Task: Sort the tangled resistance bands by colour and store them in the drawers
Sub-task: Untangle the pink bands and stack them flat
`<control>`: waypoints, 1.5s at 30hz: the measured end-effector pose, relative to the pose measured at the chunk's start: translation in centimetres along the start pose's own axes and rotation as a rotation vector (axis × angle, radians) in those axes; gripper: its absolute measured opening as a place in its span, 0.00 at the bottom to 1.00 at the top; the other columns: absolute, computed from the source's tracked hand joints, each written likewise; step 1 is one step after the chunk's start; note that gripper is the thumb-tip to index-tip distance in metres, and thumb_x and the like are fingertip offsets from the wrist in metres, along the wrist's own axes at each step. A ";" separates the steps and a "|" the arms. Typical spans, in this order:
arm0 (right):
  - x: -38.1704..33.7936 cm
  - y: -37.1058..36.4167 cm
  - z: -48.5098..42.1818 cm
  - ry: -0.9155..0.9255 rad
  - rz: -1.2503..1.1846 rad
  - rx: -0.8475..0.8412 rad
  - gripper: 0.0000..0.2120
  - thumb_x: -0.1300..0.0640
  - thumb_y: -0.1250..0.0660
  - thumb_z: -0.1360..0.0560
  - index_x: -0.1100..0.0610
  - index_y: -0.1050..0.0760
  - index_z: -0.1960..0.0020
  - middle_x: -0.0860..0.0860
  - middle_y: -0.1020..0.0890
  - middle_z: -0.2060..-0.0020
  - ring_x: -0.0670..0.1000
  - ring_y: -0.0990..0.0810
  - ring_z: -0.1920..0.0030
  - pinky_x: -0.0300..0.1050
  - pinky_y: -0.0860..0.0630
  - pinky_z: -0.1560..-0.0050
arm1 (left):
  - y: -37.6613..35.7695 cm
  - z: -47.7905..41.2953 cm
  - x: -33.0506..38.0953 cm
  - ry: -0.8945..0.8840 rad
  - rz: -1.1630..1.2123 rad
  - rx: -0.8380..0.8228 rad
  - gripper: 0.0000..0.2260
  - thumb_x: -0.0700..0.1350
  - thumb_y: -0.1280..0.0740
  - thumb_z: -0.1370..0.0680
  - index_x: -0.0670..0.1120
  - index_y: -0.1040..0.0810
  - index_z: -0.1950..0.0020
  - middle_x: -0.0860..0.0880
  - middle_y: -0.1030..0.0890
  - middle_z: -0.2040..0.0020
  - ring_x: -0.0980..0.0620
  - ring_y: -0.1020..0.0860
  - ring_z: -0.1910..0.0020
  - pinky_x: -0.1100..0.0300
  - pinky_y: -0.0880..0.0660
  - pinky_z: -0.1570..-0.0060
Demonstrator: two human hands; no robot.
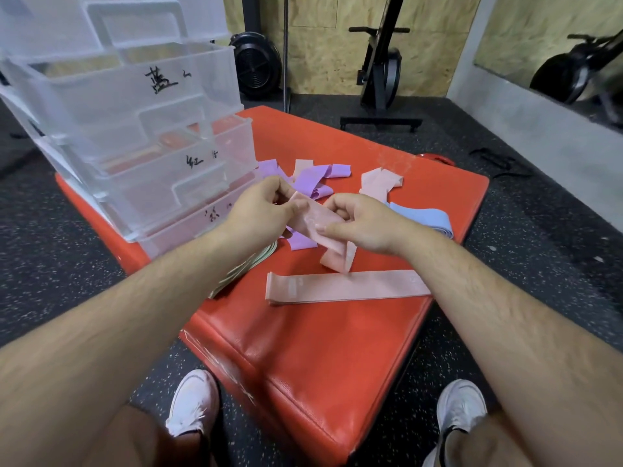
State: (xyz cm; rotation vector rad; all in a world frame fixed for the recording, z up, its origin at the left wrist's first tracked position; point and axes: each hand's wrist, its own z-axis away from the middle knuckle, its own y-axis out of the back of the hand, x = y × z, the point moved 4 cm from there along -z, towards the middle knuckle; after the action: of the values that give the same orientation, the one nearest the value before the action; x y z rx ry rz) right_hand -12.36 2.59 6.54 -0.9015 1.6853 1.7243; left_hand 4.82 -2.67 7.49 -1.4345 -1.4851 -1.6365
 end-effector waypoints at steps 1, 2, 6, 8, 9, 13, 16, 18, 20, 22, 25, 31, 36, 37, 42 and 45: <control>0.4 0.2 0.0 -0.015 0.018 0.000 0.05 0.55 0.27 0.24 0.55 0.22 0.52 0.43 0.24 0.67 0.44 0.27 0.65 0.40 0.30 0.59 | 0.1 -0.1 -0.3 0.018 0.001 0.000 0.05 0.44 0.30 0.21 0.44 0.24 0.54 0.52 0.21 0.65 0.54 0.22 0.69 0.63 0.28 0.71; 0.8 0.4 0.1 -0.032 0.027 0.005 0.06 0.54 0.27 0.24 0.56 0.22 0.52 0.43 0.23 0.67 0.43 0.27 0.66 0.40 0.30 0.60 | 0.3 -0.1 -0.6 0.031 -0.005 -0.001 0.05 0.45 0.30 0.22 0.45 0.24 0.55 0.52 0.20 0.65 0.51 0.21 0.67 0.58 0.26 0.68; 2.1 2.2 0.7 -0.092 0.092 0.020 0.09 0.50 0.25 0.26 0.54 0.19 0.53 0.46 0.20 0.63 0.45 0.24 0.63 0.43 0.27 0.58 | 0.9 -0.1 -1.6 0.102 0.023 -0.004 0.08 0.47 0.30 0.24 0.44 0.25 0.55 0.45 0.17 0.60 0.40 0.17 0.62 0.47 0.21 0.61; 2.5 3.4 1.4 -0.111 0.136 0.019 0.07 0.49 0.25 0.26 0.52 0.19 0.54 0.43 0.20 0.64 0.43 0.25 0.63 0.40 0.28 0.59 | 0.8 -0.1 -2.0 0.121 0.035 -0.003 0.07 0.46 0.30 0.23 0.44 0.25 0.55 0.45 0.18 0.59 0.45 0.19 0.66 0.51 0.23 0.65; 2.7 4.0 1.7 -0.125 0.171 0.021 0.07 0.49 0.24 0.26 0.51 0.19 0.55 0.42 0.21 0.65 0.42 0.25 0.64 0.40 0.29 0.60 | 0.9 0.0 -2.2 0.129 0.039 0.008 0.07 0.45 0.30 0.23 0.44 0.25 0.56 0.45 0.18 0.59 0.47 0.21 0.67 0.53 0.25 0.66; 4.0 6.3 3.4 -0.186 0.321 0.016 0.09 0.48 0.24 0.27 0.50 0.21 0.55 0.45 0.22 0.65 0.45 0.25 0.65 0.44 0.28 0.58 | 1.2 0.3 -3.0 0.171 0.081 0.058 0.07 0.44 0.29 0.22 0.45 0.25 0.58 0.44 0.20 0.60 0.47 0.22 0.65 0.53 0.25 0.64; 5.7 7.9 5.0 -0.268 0.407 0.001 0.10 0.48 0.24 0.27 0.51 0.22 0.53 0.47 0.19 0.61 0.47 0.22 0.64 0.44 0.27 0.60 | 1.4 0.8 -3.4 0.210 0.105 0.087 0.09 0.41 0.30 0.22 0.45 0.27 0.60 0.44 0.21 0.61 0.46 0.23 0.63 0.48 0.23 0.57; 7.1 8.8 6.1 -0.313 0.503 0.000 0.11 0.49 0.23 0.28 0.52 0.21 0.51 0.48 0.18 0.58 0.50 0.23 0.60 0.45 0.28 0.59 | 1.4 1.2 -3.6 0.233 0.117 0.108 0.09 0.40 0.30 0.22 0.45 0.27 0.61 0.44 0.22 0.63 0.45 0.23 0.64 0.47 0.22 0.56; 8.5 9.6 7.3 -0.362 0.514 0.005 0.10 0.51 0.23 0.28 0.53 0.20 0.51 0.50 0.17 0.57 0.52 0.21 0.58 0.48 0.25 0.55 | 1.2 1.5 -3.8 0.254 0.112 0.103 0.09 0.40 0.30 0.22 0.44 0.26 0.61 0.44 0.21 0.63 0.46 0.23 0.66 0.51 0.23 0.60; 9.6 10.3 8.6 -0.404 0.451 0.022 0.06 0.54 0.24 0.27 0.52 0.20 0.53 0.48 0.17 0.59 0.50 0.21 0.59 0.47 0.25 0.55 | 0.9 1.9 -4.1 0.274 0.085 0.072 0.08 0.40 0.30 0.22 0.43 0.26 0.59 0.43 0.20 0.63 0.47 0.24 0.66 0.55 0.25 0.63; 10.8 10.8 9.8 -0.450 0.288 0.063 0.04 0.61 0.26 0.25 0.55 0.19 0.51 0.49 0.17 0.62 0.50 0.20 0.59 0.46 0.23 0.52 | 0.5 2.7 -4.4 0.282 0.009 0.013 0.05 0.40 0.29 0.23 0.42 0.23 0.57 0.40 0.21 0.62 0.47 0.25 0.66 0.56 0.28 0.63; 12.3 9.9 10.4 -0.522 0.249 0.136 0.14 0.60 0.24 0.27 0.54 0.22 0.43 0.55 0.17 0.51 0.55 0.18 0.51 0.52 0.21 0.44 | -0.8 4.0 -6.2 0.332 -0.169 -0.014 0.07 0.37 0.29 0.24 0.41 0.24 0.61 0.42 0.23 0.67 0.46 0.24 0.72 0.54 0.20 0.63; 12.2 8.7 10.1 -0.513 0.315 0.177 0.14 0.58 0.23 0.28 0.52 0.24 0.46 0.52 0.18 0.50 0.53 0.19 0.51 0.47 0.23 0.50 | -0.4 4.1 -7.6 0.277 -0.369 -0.002 0.05 0.41 0.28 0.27 0.44 0.22 0.62 0.44 0.19 0.66 0.41 0.19 0.63 0.53 0.22 0.60; 12.3 8.4 10.1 -0.515 0.330 0.176 0.14 0.58 0.23 0.28 0.52 0.24 0.46 0.52 0.18 0.50 0.53 0.19 0.52 0.47 0.23 0.51 | -0.4 4.3 -7.8 0.271 -0.407 -0.005 0.05 0.40 0.29 0.27 0.43 0.22 0.62 0.45 0.19 0.67 0.42 0.20 0.64 0.56 0.24 0.63; 12.4 7.4 10.0 -0.506 0.423 0.170 0.10 0.57 0.25 0.28 0.49 0.24 0.51 0.51 0.19 0.53 0.52 0.19 0.55 0.50 0.21 0.52 | -0.8 4.5 -8.4 0.244 -0.505 -0.017 0.03 0.41 0.30 0.27 0.45 0.22 0.61 0.46 0.18 0.69 0.43 0.19 0.65 0.56 0.26 0.66; 12.1 6.9 9.9 -0.478 0.453 0.177 0.09 0.59 0.26 0.27 0.50 0.24 0.51 0.51 0.19 0.55 0.53 0.19 0.56 0.51 0.21 0.53 | -1.1 4.5 -8.3 0.196 -0.543 -0.042 0.03 0.42 0.31 0.27 0.46 0.22 0.60 0.47 0.19 0.69 0.47 0.21 0.68 0.59 0.32 0.70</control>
State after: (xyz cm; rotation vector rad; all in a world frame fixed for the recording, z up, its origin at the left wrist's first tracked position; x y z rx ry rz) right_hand -26.04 11.31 1.19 -0.0062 1.7468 1.8409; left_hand 8.15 -0.55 -1.15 -0.8944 -1.8326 -2.0603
